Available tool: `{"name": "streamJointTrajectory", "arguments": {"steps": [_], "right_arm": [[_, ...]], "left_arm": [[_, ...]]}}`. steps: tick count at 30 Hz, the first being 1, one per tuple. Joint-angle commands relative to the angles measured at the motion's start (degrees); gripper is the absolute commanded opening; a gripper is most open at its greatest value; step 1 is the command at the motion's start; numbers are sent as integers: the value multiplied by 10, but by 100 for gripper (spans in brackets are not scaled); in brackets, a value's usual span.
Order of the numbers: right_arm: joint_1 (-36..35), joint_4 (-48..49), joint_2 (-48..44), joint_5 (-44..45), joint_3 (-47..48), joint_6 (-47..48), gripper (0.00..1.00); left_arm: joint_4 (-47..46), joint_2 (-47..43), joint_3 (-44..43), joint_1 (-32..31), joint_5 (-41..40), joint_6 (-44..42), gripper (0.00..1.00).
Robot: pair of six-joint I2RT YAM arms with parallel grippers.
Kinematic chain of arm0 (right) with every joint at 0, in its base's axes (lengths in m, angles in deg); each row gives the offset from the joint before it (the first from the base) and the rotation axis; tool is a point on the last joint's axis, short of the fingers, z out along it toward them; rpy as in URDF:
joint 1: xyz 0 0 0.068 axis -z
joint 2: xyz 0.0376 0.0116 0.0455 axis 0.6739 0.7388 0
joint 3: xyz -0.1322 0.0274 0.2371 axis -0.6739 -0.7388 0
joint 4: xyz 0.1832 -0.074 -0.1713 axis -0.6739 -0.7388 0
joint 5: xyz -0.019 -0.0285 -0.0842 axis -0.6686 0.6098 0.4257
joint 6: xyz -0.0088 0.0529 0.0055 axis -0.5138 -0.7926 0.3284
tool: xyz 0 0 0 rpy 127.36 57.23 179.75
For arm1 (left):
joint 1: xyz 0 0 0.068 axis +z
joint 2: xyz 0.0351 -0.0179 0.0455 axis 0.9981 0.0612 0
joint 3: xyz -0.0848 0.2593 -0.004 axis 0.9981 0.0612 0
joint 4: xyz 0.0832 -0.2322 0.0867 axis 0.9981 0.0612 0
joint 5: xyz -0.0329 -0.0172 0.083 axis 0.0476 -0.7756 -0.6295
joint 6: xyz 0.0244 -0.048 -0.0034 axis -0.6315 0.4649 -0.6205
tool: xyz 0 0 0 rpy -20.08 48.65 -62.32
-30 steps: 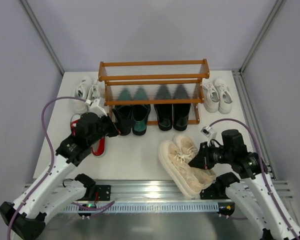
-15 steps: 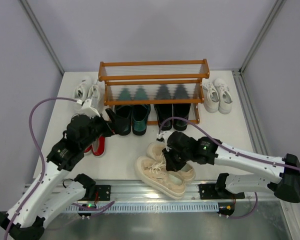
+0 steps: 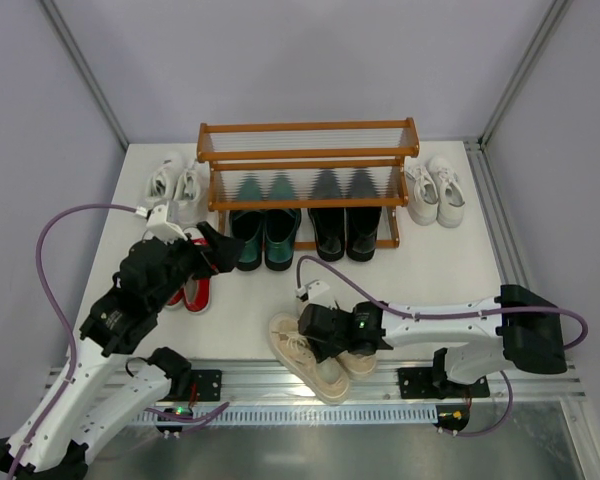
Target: Place and organize the shoes onto the shoe shelf
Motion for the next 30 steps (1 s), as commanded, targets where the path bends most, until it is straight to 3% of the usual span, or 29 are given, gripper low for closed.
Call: {"name": "streamJointTrajectory", "arguments": {"steps": [1, 3, 10, 22, 25, 30], "right_arm": [[-5, 97, 4, 41, 12, -30, 59], [-4, 101, -11, 41, 9, -14, 63], [-5, 104, -54, -28, -20, 82, 63], [-5, 118, -65, -134, -76, 122, 51], [-5, 120, -56, -133, -80, 118, 43], [-5, 101, -23, -111, -74, 110, 21]], "left_arm": [[6, -6, -15, 2, -13, -8, 100], [8, -7, -15, 3, -13, -8, 100], [7, -7, -15, 3, -16, -9, 100], [20, -7, -19, 3, -24, -10, 100], [22, -7, -19, 2, -24, -10, 100], [23, -10, -21, 2, -27, -12, 100]]}}
